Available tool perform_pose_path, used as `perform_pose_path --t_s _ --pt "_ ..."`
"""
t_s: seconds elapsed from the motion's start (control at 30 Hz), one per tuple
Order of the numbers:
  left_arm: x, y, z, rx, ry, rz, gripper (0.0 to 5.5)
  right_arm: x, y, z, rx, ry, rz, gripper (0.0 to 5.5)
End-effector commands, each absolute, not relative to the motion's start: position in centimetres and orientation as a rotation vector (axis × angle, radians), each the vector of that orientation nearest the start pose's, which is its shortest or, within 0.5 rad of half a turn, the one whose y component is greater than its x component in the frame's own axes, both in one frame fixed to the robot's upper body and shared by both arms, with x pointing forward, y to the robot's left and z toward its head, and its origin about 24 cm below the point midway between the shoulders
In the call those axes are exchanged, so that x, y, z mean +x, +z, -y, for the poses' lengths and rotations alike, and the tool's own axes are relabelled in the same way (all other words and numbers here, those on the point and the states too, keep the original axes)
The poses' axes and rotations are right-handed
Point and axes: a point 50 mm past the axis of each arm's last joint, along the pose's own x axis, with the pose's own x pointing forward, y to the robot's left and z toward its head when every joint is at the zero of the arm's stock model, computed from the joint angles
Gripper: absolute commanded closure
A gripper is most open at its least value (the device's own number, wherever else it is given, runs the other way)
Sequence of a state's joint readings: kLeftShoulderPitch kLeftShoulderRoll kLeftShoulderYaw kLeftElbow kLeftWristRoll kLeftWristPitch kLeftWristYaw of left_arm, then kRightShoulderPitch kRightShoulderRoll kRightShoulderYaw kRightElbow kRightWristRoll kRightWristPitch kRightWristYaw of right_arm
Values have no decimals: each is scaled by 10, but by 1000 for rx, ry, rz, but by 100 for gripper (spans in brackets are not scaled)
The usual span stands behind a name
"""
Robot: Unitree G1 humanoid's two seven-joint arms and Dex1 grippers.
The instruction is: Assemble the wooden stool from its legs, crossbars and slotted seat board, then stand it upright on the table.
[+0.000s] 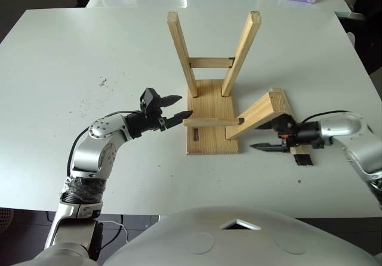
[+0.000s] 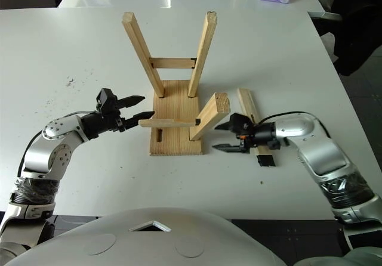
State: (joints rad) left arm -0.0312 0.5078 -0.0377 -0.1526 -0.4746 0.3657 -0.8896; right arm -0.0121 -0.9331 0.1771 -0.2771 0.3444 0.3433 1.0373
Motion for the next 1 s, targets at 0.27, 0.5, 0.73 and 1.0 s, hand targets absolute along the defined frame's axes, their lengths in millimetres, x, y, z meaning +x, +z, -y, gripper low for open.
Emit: perform_pose_path --t_s 0.27,0.5,0.73,1.0 --pt "217 83 -203 -69 -835 -196 208 141 75 232 -365 485 -523 154" --pt "215 88 -201 -104 -787 -165 208 148 83 226 -302 387 -483 154" --pt "212 85 -200 -107 -786 -179 208 117 28 243 -212 332 -700 154" --pt "217 88 -206 -86 -772 -177 208 99 6 239 -134 354 -741 190"
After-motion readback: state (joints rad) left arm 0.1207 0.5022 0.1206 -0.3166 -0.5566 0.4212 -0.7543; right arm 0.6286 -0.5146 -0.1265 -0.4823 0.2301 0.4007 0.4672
